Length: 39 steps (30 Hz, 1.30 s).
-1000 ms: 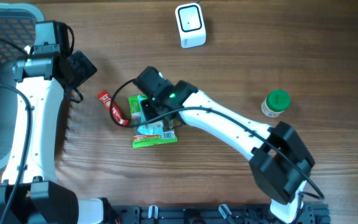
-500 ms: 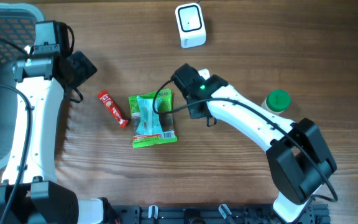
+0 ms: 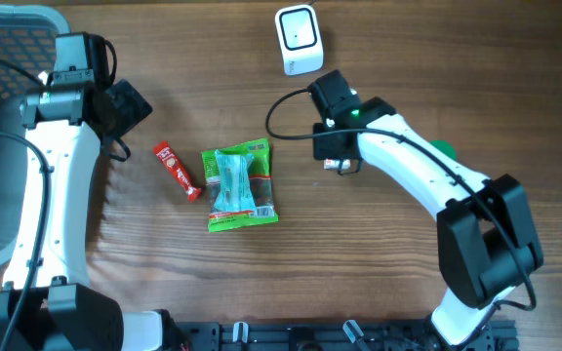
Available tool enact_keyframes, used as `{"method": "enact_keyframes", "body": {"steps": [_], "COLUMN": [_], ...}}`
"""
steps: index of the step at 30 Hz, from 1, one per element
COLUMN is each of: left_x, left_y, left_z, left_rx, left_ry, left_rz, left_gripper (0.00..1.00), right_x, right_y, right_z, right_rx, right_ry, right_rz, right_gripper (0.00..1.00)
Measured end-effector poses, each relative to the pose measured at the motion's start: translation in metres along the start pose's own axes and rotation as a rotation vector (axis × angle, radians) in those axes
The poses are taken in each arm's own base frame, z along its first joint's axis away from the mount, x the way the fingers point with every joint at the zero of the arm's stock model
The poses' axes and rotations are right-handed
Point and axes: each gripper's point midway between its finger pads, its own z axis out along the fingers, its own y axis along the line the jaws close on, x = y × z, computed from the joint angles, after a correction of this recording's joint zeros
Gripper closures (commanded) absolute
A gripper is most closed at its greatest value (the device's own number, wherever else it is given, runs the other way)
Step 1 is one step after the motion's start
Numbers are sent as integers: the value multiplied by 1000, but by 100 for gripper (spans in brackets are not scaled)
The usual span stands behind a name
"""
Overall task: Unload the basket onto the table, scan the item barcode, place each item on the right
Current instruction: 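Reach the right gripper to the snack pile and grasp the red-white packet, then carry the red-white packet to the scanner and hold it under it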
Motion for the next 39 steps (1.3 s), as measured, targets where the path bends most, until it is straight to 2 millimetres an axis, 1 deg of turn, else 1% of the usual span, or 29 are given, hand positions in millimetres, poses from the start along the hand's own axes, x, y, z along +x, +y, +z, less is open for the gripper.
{"method": "enact_keyframes", "body": {"steps": [1,4,7,9,12,15,17,20,23,37,39], "left_x": [0,0,0,0,0,0,0,0,0,0,0], "left_y": [0,0,0,0,0,0,0,0,0,0,0], "left_z": [0,0,0,0,0,0,0,0,0,0,0], "left_rx": [0,0,0,0,0,0,0,0,0,0,0], "left_ry": [0,0,0,0,0,0,0,0,0,0,0], "left_rz": [0,0,0,0,0,0,0,0,0,0,0], "left_gripper": [0,0,0,0,0,0,0,0,0,0,0], "right_x": [-2,-7,-11,-13,-13,-10,-9,-5,1,0,6], "right_y": [7,22,23,22,28,37,34,25,20,15,13], "right_z": [-1,-3,-4,-7,-13,-18,-15,3,17,20,31], "right_rx": [-7,-30,-2,60,141,181,208,274,312,329,345], "right_ry": [-18,-59,-95,-134,-194,-232,-237,-218,-196,-196,-171], "right_rz": [-12,-34,-40,-58,-105,-145,-137,-139,-147,-127,-139], "right_gripper": [58,64,64,64,64,64,64,64,64,64,64]}}
